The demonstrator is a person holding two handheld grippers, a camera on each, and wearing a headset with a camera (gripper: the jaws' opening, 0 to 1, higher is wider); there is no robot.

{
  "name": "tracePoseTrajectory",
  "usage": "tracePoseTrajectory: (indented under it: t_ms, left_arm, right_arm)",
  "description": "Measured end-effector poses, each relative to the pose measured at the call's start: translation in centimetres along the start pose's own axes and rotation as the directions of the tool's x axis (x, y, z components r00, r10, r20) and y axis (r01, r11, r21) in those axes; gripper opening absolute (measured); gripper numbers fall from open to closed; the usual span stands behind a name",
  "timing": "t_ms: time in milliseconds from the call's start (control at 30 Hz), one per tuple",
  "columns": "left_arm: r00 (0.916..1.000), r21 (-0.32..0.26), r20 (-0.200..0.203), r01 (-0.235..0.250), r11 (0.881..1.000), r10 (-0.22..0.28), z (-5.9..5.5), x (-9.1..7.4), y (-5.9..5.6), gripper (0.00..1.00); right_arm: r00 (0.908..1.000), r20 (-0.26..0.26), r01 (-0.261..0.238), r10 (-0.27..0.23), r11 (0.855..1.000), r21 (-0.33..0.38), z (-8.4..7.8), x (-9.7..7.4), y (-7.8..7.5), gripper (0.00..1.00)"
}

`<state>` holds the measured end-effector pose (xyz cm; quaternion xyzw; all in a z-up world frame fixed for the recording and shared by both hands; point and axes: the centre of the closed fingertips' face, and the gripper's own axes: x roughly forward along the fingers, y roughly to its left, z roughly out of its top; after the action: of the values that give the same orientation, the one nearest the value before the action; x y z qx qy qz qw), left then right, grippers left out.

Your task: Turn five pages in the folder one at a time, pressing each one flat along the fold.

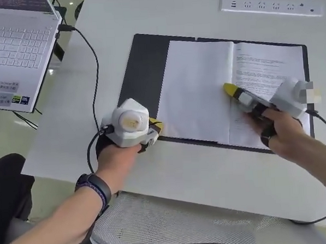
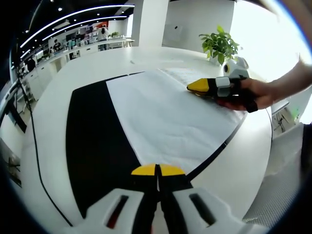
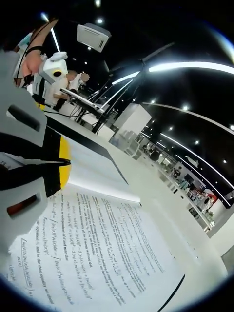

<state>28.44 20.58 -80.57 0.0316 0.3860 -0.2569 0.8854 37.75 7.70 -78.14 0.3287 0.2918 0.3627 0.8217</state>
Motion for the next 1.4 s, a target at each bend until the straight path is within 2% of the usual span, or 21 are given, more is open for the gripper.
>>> tracePoseTrajectory:
  t_ms: [600,967,1200,1233,1400]
  left_arm:
    - [1.0,0.001,0.002,-0.001,1.0,0.001,-0.3,0.5,0.2,0.0]
    - [1.0,0.011,0.001,0.004,1.0,-0.004,-0.3,0.5,0.0,0.0]
    - [1.0,0.011,-0.001,0.009,1.0,-0.009,-0.3,0.5,0.1,0.0]
    - [0.9999,0.01,-0.003,0.01,1.0,-0.01,-0.4,0.6,0.1,0.0]
    - [0.9999,0.016,-0.007,0.013,1.0,-0.012,-0.6,0.7,0.3,0.0]
  right_arm:
    - [0.9966,-0.075,-0.032,0.032,0.999,0.004,-5.1,-3.8,2.4,0.0]
    - [0.9918,-0.122,-0.038,0.037,0.999,-0.006,-7.4,-5.7,3.4,0.0]
    - [0.9904,-0.133,-0.036,0.037,0.999,0.015,-8.3,-6.7,3.4,0.0]
    - [0.9903,-0.134,-0.034,0.036,0.999,0.017,-8.3,-7.0,2.9,0.0]
    - [0.9885,-0.149,-0.025,0.026,1.0,0.01,-8.5,-7.2,2.4,0.0]
